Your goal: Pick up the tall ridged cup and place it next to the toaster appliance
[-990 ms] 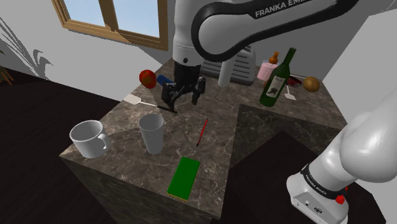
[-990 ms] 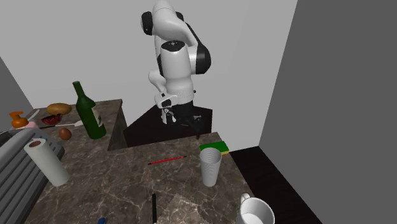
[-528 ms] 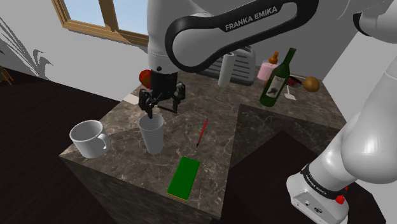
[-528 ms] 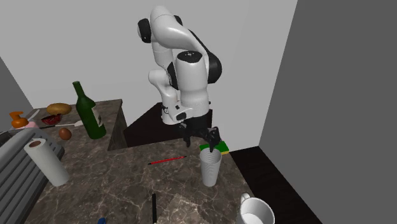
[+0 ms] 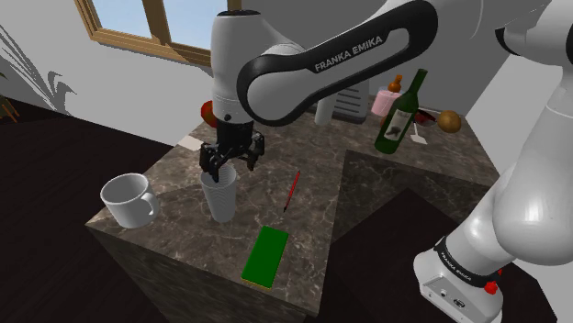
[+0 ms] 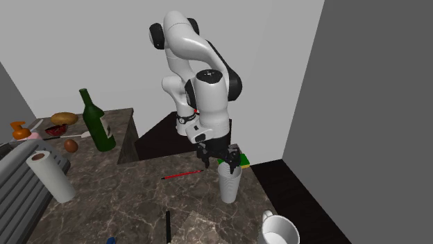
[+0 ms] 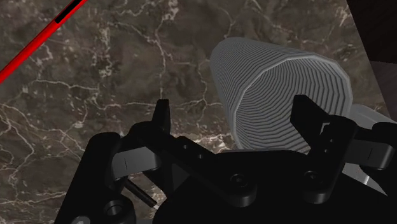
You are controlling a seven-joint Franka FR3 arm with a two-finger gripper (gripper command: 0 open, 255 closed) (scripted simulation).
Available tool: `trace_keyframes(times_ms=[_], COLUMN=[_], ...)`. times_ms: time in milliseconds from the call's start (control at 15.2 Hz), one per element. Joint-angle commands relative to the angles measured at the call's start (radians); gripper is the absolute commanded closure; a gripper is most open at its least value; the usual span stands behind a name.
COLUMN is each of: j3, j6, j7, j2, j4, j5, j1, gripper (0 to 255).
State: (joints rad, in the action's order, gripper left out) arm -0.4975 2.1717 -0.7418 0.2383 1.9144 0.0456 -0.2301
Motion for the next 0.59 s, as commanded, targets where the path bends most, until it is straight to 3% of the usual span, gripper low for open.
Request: trace_keyframes(times_ms=[0,264,330,528], j3=[0.000,0.000,0.000,0.000], j6=[0.003,0.003,0.003,0.003], j7=[0.000,0.000,0.000,0.000], j2=[0.001,0.001,0.001,0.001], j4=[0.002,0.002,0.002,0.002], j5=[0.001,0.000,0.000,0.000], j1=[0.000,0.000,0.000,0.000], gripper=[0,0,255,255])
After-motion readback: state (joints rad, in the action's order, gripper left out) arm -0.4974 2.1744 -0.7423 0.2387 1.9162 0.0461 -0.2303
